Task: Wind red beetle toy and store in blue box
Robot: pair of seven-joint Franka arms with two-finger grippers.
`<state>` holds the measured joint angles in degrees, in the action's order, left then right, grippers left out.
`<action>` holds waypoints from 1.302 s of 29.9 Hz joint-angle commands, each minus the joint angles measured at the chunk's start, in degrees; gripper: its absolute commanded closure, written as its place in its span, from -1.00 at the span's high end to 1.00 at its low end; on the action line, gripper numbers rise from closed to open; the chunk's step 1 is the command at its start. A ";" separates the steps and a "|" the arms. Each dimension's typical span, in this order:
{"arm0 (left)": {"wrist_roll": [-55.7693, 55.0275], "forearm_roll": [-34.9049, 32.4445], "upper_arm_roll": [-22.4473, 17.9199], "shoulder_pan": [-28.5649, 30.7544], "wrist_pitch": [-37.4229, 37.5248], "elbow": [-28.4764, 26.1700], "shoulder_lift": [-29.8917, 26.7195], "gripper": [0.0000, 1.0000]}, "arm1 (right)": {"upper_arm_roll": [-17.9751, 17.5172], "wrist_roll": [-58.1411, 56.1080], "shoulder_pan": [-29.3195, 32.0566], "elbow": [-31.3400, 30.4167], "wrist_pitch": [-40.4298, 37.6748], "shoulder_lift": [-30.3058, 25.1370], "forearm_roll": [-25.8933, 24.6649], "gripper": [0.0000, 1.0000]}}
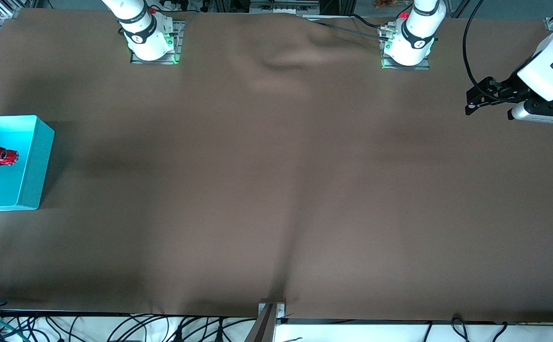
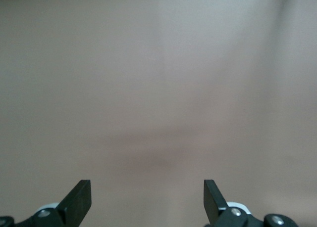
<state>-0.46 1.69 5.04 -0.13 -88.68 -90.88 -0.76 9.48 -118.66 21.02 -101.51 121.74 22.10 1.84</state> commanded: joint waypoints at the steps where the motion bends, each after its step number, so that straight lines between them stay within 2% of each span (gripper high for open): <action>1: -0.16 -0.28 -0.12 0.22 1.49 2.81 1.02 1.00 | -0.43 -2.36 3.32 2.46 0.87 4.08 1.67 -0.25; 16: -0.16 -0.37 -0.03 0.39 1.40 2.90 1.55 1.00 | -0.52 -6.58 10.62 2.46 7.18 11.11 1.67 -0.25; 33: -0.16 -0.37 -0.03 1.01 1.49 3.08 1.55 1.00 | -0.52 -6.58 12.12 2.55 11.15 14.55 1.67 -0.22; 39: -0.16 -0.28 -0.03 0.83 1.40 3.08 1.63 1.00 | -0.52 -6.67 12.21 2.63 11.50 15.16 1.59 -0.10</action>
<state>-0.46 1.69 4.63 0.42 -88.66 -89.89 -0.12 9.62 -123.83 32.27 -100.56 133.45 36.35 2.44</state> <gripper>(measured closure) 0.000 0.537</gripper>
